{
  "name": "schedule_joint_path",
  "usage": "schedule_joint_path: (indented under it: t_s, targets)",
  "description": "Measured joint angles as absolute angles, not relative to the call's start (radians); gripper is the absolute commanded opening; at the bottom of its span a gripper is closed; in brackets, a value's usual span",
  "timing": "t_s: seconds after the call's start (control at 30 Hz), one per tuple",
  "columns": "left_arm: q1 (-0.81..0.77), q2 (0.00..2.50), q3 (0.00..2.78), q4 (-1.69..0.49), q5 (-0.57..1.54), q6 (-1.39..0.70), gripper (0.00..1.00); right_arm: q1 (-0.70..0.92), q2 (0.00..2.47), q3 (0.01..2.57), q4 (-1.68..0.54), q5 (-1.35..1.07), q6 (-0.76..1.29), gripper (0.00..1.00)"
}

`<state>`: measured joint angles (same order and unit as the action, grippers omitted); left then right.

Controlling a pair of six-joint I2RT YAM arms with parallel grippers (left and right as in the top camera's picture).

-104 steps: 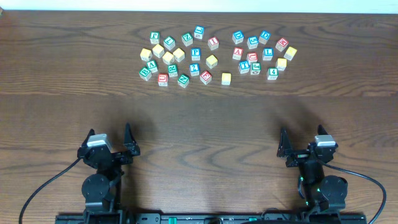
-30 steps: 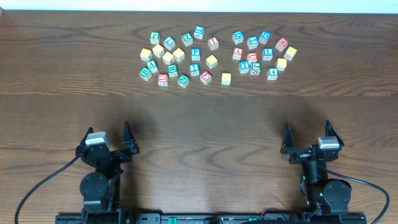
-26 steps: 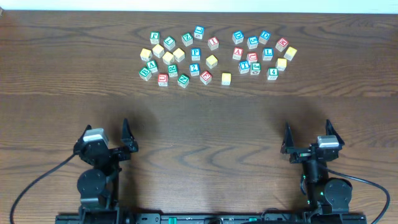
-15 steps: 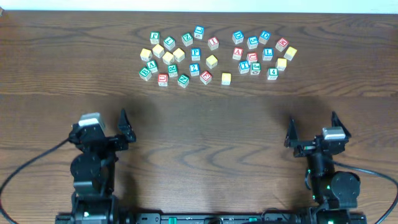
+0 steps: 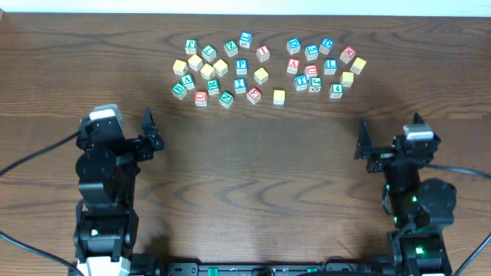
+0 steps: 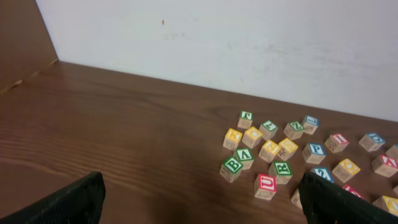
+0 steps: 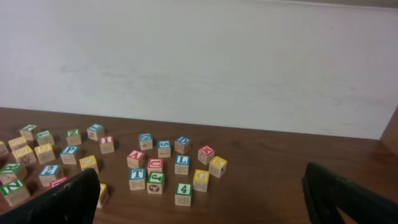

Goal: Spell out AI2
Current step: 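Raise both arms and move them forward toward the block cluster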

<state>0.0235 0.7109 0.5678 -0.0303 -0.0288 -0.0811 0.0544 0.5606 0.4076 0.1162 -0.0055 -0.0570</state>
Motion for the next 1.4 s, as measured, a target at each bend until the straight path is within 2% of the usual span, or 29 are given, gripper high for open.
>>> schedule_joint_path:
  t_s: [0.4, 0.67, 1.13, 1.4]
  targets:
    - [0.023, 0.828, 0.765, -0.256, -0.025, -0.081, 0.98, 0.054, 0.769, 0.562, 0.066, -0.116, -0.055, 0.99]
    - [0.024, 1.020, 1.032, -0.486, -0.011, -0.081, 0.98, 0.054, 0.934, 0.838, -0.215, -0.181, -0.045, 0.99]
    - [0.024, 1.538, 1.753, -1.093, 0.059, -0.058, 0.98, 0.054, 1.385, 1.445, -0.706, -0.286, -0.038, 0.99]
    - [0.024, 1.667, 1.868, -1.156, 0.066, -0.047, 0.98, 0.054, 1.595, 1.649, -0.818, -0.331, -0.041, 0.99]
